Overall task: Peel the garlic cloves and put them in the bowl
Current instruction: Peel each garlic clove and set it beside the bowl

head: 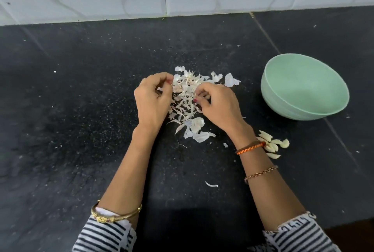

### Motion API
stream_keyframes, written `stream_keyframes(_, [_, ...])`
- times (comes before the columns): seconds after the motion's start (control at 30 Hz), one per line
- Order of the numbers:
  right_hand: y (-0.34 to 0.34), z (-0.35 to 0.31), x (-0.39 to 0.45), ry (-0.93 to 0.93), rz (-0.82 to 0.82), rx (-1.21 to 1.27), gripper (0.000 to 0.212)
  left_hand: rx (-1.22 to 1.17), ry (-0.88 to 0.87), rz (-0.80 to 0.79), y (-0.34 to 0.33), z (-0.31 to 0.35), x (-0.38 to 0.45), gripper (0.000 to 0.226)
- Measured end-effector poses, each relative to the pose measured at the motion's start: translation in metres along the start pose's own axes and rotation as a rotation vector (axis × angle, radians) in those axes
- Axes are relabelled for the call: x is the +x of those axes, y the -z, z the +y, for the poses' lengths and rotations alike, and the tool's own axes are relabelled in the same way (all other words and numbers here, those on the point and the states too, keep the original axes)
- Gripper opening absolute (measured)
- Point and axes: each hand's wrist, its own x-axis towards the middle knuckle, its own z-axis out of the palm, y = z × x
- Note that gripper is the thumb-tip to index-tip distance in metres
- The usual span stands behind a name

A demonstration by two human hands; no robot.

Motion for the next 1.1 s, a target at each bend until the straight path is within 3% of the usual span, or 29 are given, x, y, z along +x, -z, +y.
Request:
stream_keyframes(0.13, [-0.014,-0.005,0.008,-0.042,0.185,0.206,0.01,-0.053,0.011,-0.063,-0.002,0.003,-0.001,0.009])
stream_keyframes(0.4, [-0.023,0.004,0.009,0.057,0.444,0.316,0.011,-0.181,0.061,-0.242,-0.008,0.005,0.0,0.02])
stream_keyframes(0.57, [-0.024,0.005,0.009,0.142,0.416,0.367,0.01,-0.194,0.067,-0.217,-0.009,0.003,0.0,0.02])
stream_keyframes(0.87, [-0.021,0.002,0.01,0.124,0.385,0.562,0.015,-0.369,0.112,-0.175,-0.01,0.01,0.001,0.028])
stream_keyframes(1.1, [-0.023,0.004,0.011,0.16,0.422,0.541,0.016,-0.483,0.177,-0.148,-0.011,0.01,0.001,0.028])
